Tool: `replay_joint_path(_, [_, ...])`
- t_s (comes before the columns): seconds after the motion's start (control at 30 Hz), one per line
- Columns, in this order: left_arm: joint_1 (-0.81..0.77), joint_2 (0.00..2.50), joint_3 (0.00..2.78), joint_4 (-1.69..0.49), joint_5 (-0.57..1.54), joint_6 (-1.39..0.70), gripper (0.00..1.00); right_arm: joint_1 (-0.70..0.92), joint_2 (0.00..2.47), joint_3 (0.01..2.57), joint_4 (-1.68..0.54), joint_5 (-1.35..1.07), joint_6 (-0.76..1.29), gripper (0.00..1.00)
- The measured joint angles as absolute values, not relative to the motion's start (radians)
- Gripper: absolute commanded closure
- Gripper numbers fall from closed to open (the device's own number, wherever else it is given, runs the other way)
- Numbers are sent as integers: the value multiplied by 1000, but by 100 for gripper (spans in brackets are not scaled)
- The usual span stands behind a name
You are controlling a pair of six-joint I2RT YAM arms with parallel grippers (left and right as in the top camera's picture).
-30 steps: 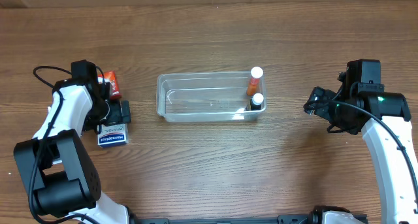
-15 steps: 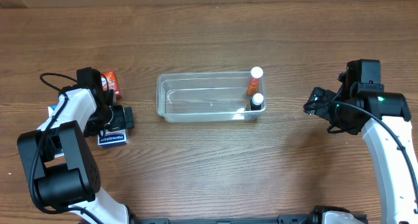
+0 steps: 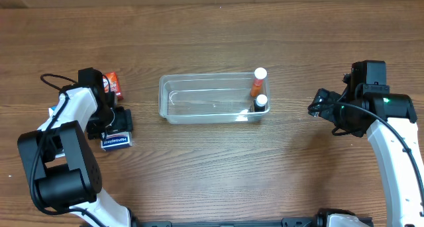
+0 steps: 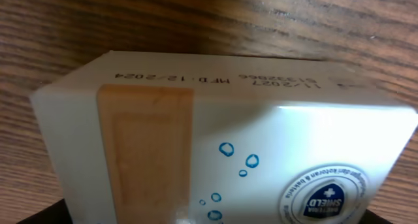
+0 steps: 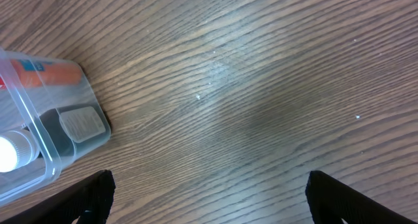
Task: Pack container
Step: 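Lower the left gripper onto the white Hansaplast box and grasp it, then carry the Hansaplast box into the container's left end and release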
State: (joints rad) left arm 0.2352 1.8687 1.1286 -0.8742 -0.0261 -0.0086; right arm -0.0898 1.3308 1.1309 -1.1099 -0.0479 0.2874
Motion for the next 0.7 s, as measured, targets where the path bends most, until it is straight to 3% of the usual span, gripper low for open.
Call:
replay_joint_path(0.3, [234,1886,1325,-1101,-30,-60,47,-90,1331,1131,-1110,-48,287,4])
replay_joint_path(0.57, [143,1881,1542,-1282,-30,-92,46,-90,1331,1131,-1110,-48,287,4])
replay_joint_path(0.7, [22,1847,1636,-1324,-30,-110,44,-90,1331,1131,-1111,-48,287,4])
